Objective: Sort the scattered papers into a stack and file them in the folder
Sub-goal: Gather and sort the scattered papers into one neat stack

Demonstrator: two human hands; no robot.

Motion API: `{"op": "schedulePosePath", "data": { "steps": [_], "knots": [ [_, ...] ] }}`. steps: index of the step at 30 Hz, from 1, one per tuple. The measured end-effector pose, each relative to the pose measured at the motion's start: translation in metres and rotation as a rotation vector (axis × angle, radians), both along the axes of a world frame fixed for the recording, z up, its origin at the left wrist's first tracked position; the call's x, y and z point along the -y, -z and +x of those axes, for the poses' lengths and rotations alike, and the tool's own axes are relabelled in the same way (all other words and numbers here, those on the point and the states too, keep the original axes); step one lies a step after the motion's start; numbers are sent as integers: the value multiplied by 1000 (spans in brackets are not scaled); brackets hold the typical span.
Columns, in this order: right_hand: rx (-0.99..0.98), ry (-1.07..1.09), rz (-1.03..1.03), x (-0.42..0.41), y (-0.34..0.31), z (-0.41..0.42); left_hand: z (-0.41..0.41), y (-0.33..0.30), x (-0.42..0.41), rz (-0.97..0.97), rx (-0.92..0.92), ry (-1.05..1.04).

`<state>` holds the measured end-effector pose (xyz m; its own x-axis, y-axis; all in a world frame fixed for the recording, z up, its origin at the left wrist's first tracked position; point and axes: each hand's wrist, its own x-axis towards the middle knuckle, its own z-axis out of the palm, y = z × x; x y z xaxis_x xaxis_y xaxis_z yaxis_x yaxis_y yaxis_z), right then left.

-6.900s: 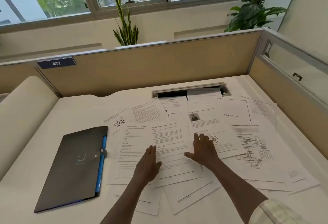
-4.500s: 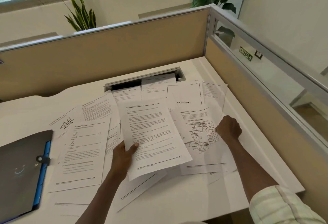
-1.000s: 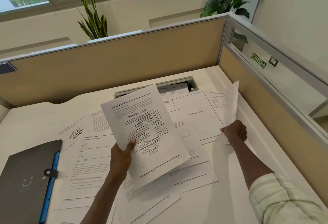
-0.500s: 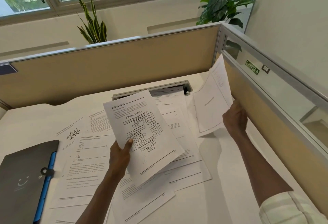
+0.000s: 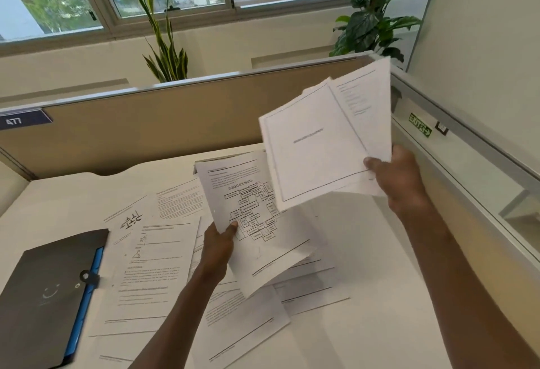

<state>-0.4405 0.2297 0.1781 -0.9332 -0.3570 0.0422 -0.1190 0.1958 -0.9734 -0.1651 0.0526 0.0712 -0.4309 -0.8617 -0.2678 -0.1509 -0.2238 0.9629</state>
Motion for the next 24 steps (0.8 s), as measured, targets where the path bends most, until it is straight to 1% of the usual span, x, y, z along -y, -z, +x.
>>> {"op": "schedulePosePath", "data": {
  "steps": [3, 5, 9, 12, 14, 15, 18, 21, 24],
  "knots": [
    [190, -146, -68, 4, 18, 17, -8, -6, -2, 41, -50, 24],
    [282, -215, -82, 4, 34, 31, -12, -10, -2, 69, -60, 44],
    [315, -321, 33, -4, 61, 52, -9, -15, -3, 60, -43, 168],
    [369, -435, 107, -12, 72, 52, -2, -13, -1, 23, -15, 236],
    [387, -496, 138, -16, 74, 47, 2, -11, -1, 34, -9, 260],
    [398, -535, 130, -17, 75, 45, 3, -10, -2, 41, -7, 269],
    [488, -645, 15, -16, 77, 38, 5, -11, -5, 41, 5, 319],
    [500, -590, -8, -9, 81, 39, 2, -8, -6, 29, 28, 342],
    [411, -454, -20, 1, 85, 52, -4, -11, -10, 84, 47, 179]
  ]
}}
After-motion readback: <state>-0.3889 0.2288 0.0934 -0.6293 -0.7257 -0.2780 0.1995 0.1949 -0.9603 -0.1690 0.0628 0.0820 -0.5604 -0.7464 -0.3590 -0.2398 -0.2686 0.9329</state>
